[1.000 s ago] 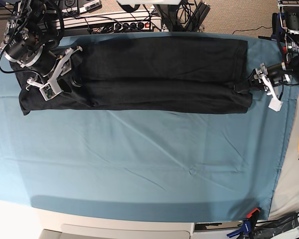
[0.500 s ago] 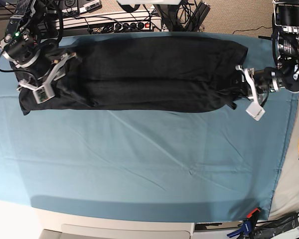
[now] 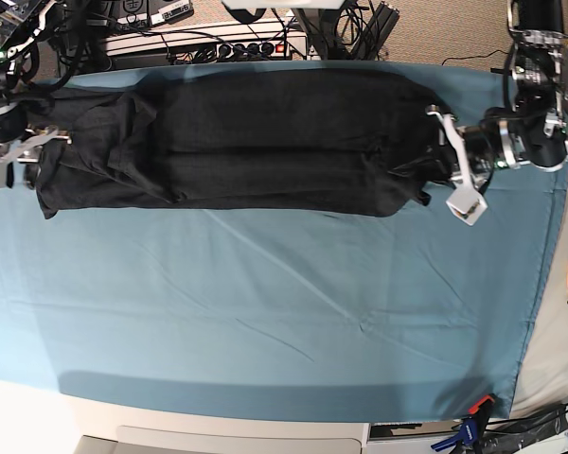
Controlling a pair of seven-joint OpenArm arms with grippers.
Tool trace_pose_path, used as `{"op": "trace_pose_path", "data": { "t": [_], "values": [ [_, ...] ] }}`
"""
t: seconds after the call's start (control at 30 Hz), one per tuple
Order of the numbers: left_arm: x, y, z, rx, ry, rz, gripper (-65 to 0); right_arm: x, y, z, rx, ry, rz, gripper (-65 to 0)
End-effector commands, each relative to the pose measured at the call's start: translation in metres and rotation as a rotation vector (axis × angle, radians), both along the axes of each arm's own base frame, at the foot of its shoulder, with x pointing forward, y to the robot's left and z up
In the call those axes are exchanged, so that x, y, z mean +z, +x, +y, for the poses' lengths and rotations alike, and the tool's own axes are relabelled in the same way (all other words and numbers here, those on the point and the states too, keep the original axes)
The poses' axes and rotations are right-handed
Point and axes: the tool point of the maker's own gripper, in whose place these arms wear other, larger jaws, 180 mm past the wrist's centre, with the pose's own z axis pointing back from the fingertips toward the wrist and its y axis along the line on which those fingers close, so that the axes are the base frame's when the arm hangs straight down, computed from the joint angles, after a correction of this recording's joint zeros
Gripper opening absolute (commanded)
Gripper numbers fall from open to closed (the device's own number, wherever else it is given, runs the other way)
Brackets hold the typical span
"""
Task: Fold the T-shirt properly
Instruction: 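Lift the strip end with the left gripper toward the right gripper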
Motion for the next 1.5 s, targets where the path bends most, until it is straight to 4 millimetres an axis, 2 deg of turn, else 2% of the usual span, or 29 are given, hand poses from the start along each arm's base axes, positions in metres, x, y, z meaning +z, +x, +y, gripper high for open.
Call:
{"op": "trace_pose_path", "data": {
  "t": [0.0, 0.17, 0.3, 0.47, 0.7, 0.87, 1.07, 1.3, 1.47],
  "values": [
    [0.012, 0.003, -0.009, -0.017, -0.029, -0.046, -65.0, 0.014, 0.004, -0.001, 0.006, -0.02, -0.047, -42.9],
    [-0.002, -0.015, -0.06, -0.137, -0.029, -0.033, -65.0, 0.014, 0.004, -0.002, 0.003, -0.019, -0.049, -42.9],
    [-0.001, -0.015, -0.093, -0.199, -0.033, -0.072, -65.0, 0.014, 0.003, -0.002, 0.001, -0.022, -0.045, -42.9],
    [0.005, -0.007, -0.123, -0.213, -0.039, -0.12, -65.0, 0.013, 0.003, -0.003, -0.001, -0.024, -0.043, -42.9],
    [0.016, -0.006, -0.159, -0.241, -0.069, -0.187, -65.0, 0.014, 0.003, -0.003, -0.001, -0.024, -0.044, -42.9],
    [0.033, 0.003, -0.181, -0.239, -0.107, -0.243, -65.0, 0.013, 0.003, -0.003, -0.002, -0.023, -0.043, -42.9],
    [0.04, 0.007, -0.207, -0.259, -0.164, -0.232, -65.0, 0.013, 0.002, -0.003, -0.001, -0.024, -0.042, -42.9],
    [0.033, -0.003, -0.224, -0.302, -0.173, -0.198, -65.0, 0.012, 0.002, -0.003, 0.0, -0.023, -0.039, -42.9],
    [0.03, -0.001, -0.226, -0.299, -0.158, -0.204, -65.0, 0.012, 0.002, -0.003, 0.0, -0.023, -0.04, -42.9]
  ]
}}
